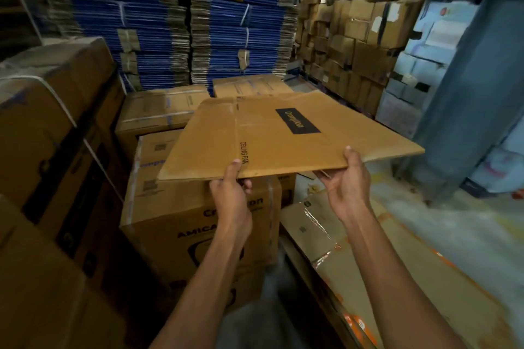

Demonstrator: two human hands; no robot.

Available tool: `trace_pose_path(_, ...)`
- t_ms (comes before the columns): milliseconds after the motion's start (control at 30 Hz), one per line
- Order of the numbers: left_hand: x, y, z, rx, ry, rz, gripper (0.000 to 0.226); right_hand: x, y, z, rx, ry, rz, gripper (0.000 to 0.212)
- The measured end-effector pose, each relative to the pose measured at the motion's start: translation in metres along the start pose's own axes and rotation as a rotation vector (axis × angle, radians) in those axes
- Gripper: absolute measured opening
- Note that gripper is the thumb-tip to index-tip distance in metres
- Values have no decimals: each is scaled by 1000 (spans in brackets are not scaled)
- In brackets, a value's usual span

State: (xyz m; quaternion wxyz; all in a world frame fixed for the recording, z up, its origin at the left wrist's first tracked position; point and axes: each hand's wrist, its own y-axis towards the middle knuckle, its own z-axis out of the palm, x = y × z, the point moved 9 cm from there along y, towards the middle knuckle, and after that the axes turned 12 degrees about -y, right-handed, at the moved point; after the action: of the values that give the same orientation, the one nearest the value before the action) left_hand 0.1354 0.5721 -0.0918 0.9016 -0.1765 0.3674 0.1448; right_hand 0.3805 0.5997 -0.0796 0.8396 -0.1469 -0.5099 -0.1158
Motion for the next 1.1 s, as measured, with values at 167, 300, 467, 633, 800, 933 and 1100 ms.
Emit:
trace_pose_path(167,49,-33,38,71,-2,-69,39,34,-3,-69,-55,33,-59,14)
trace_pose_path(300,102,-70,68,105,-40,-129,21,53,0,-136,-84,22,-64,16)
trace_pose_path(467,184,-116,89,72,-47,-173,34,58,12,-240,-133,22,-6,18)
trace_pose_path(633,271,-146,78,-6,3,-241,50,32,24,-335,-170,4,95,25)
trace_pose_path(800,344,-163,58,-47,14,-352,53,-12,26,-404,-215,-32,237,24)
trace_pose_path(933,396,-173,32,-111,-11,-469,44,-56,26,-449,-255,-83,338,34)
trace_pose_path(1100,454,-184,-34,-261,62,-589,32,-116,17,-504,-333,-153,504,30)
